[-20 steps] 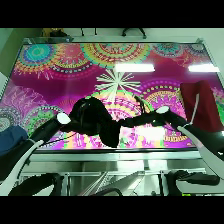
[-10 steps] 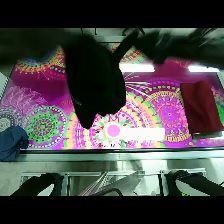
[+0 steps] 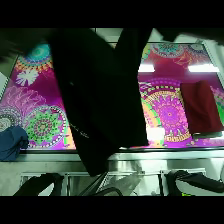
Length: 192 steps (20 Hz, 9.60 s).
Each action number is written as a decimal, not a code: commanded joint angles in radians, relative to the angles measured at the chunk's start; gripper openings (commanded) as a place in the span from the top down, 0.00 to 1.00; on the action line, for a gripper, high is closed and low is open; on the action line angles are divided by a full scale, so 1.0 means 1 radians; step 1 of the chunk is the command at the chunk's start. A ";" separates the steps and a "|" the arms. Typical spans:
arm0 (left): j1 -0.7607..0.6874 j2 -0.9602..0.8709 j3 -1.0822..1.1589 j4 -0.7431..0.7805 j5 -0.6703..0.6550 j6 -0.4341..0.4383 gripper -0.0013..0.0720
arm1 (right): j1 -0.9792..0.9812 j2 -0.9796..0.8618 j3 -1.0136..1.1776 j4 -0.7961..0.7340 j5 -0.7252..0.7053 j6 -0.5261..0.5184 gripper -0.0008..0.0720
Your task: Fold the shirts.
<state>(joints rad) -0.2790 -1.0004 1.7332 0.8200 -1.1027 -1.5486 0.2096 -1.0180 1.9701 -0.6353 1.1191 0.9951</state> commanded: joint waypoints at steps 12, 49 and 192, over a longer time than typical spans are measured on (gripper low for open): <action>0.305 -0.661 -0.089 0.000 -0.211 0.265 0.05 | -0.134 -0.608 -0.105 -0.062 0.063 0.054 0.40; 0.404 -0.230 -1.020 -0.092 -0.233 0.402 0.97 | -0.194 -0.172 -1.110 0.363 0.224 -0.238 0.96; 0.367 -1.027 0.327 0.149 -0.193 0.268 0.07 | -0.262 -0.665 -0.205 -0.106 -0.307 -0.047 0.36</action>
<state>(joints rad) 0.0654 -1.9072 1.9282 0.9398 -1.1873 -1.2388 -0.0502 -1.6459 1.7676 -0.7181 0.8444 0.9428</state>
